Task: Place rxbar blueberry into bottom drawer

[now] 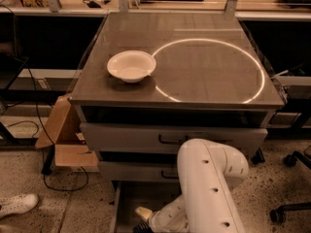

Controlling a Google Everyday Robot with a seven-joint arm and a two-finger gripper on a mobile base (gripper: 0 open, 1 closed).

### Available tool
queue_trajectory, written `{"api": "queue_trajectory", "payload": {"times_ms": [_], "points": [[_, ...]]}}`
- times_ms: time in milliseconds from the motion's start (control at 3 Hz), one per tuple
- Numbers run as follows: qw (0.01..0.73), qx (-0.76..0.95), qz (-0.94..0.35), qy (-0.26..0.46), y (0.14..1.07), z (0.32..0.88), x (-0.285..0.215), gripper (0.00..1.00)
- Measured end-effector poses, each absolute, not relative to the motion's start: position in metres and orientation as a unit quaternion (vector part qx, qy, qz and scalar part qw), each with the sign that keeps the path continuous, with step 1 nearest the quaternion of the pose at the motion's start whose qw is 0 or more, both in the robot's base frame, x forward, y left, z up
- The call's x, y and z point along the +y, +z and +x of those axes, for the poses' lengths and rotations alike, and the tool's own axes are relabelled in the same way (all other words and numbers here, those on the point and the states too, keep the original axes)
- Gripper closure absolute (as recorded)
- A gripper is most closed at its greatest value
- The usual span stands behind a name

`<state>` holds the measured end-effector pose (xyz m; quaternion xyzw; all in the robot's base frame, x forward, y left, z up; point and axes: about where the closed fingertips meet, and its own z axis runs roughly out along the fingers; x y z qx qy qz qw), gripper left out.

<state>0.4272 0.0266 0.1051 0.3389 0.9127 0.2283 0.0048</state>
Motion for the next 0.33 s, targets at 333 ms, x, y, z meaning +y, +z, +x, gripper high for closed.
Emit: {"api": "queue_trajectory", "payload": {"times_ms": [333], "points": [[0.005, 0.913, 0.339, 0.228, 0.1051, 0.4272, 0.0266, 0.00]]}}
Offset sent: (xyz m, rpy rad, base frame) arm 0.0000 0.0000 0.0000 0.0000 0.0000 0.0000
